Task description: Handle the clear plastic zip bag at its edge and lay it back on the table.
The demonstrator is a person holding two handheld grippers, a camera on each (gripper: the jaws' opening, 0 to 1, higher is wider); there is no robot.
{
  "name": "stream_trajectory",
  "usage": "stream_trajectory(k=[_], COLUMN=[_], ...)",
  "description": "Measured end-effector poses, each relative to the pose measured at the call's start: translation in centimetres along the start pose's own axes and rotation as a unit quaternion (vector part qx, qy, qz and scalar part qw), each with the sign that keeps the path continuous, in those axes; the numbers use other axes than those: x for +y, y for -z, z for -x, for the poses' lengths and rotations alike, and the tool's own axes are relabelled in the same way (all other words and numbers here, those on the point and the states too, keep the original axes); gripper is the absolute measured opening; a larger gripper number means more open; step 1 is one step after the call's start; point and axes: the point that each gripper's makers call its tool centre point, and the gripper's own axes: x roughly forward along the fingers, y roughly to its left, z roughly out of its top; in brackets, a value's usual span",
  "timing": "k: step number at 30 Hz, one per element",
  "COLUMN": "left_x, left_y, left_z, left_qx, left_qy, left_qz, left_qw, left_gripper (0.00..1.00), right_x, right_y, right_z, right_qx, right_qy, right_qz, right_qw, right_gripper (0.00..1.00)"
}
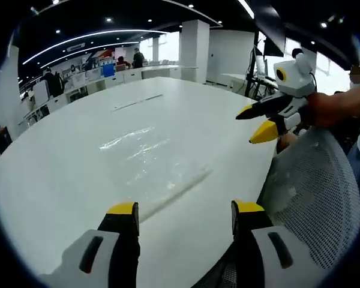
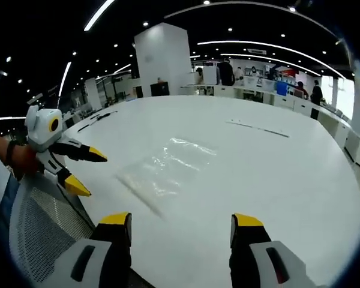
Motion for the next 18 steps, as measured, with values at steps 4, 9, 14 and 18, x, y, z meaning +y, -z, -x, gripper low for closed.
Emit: stream_trajectory(k=[4,9,14,18], left_x=[0.1,0.2,0.5,1.1], left_y=[0.1,0.2,0.3,0.2], left_z=[0.2,0.5,0.8,1.1], left_qx=[0.001,0.001,0.0,-0.005], left_qy=[-0.001,-0.001,-0.006,-0.008], left_qz=[0.002,0.009,0.014,0.029], left_qw=[1.0,1.0,0.9999,0.9995], left_gripper=[0.62,0.62,0.62,0.62], right_x=[-0.1,0.1,0.0,0.1], right_y=[-0.1,-0.2,-0.4,-0.3], right_z=[0.2,0.4,0.7,0.7], right_qx=[-0.009,-0.011,-0.018,-0.013], right_qy=[0.004,0.003,0.002,0.001], right_qz=[-0.009,-0.011,-0.019,-0.019], right_qw=[0.9999,0.9999,0.9997,0.9997], right_gripper=[0.69,0.71,0.73,0.75])
